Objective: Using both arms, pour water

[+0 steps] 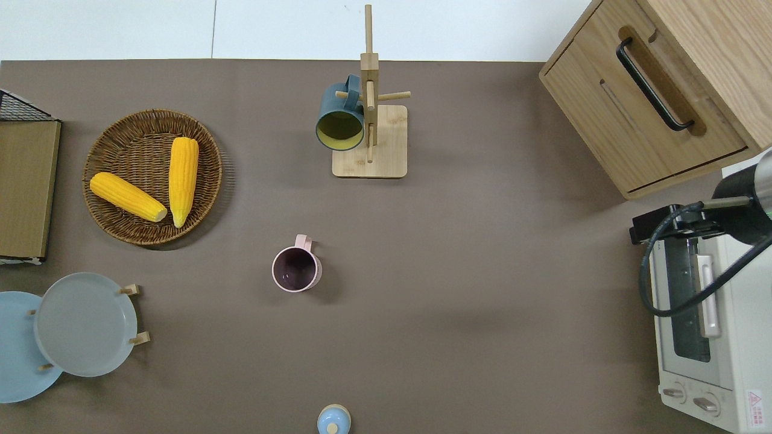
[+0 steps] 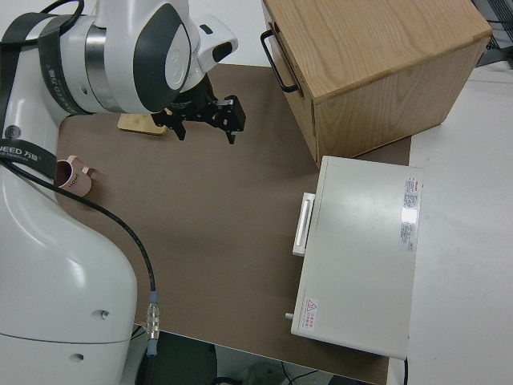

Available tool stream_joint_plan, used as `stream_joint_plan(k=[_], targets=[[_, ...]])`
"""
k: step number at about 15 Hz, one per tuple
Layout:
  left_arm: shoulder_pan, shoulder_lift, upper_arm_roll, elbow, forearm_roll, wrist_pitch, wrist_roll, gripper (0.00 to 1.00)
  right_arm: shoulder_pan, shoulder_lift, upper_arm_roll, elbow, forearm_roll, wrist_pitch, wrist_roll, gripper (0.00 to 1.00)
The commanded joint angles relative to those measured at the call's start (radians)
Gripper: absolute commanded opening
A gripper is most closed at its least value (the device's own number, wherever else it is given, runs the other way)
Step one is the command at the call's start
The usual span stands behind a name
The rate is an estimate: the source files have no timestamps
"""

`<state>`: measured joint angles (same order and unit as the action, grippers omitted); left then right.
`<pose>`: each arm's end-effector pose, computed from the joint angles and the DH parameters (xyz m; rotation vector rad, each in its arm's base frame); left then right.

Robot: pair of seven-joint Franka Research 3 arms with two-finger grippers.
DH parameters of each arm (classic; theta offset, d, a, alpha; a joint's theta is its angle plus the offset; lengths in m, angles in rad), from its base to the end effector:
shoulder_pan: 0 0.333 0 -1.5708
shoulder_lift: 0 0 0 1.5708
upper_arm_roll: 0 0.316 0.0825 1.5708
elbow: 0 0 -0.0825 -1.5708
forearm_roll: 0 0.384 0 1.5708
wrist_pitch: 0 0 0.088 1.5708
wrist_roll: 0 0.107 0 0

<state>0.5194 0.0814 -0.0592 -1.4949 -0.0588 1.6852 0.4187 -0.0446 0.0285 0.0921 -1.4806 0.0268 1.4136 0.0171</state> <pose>0.5317 0.2590 0.6251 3.1235 0.0710 0.1966 0.5463 0.0284 0.6378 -3.1114 -0.0520 0.1499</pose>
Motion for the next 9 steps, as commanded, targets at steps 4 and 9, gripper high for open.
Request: stream_joint_plan(k=[4,9], targets=[[-0.353,-0.066,0.165,-0.001,0.056,-0.147,-0.156,0.99,-0.006,-0.010,0.000,-0.006,0.018,0.002,-0.020,0.992],[-0.680,-0.069,0.383,-0.001,0.043,-0.211,-0.187,0.99,-0.006,-0.010,0.000,-0.004,0.018,0.002,-0.020,0.992]])
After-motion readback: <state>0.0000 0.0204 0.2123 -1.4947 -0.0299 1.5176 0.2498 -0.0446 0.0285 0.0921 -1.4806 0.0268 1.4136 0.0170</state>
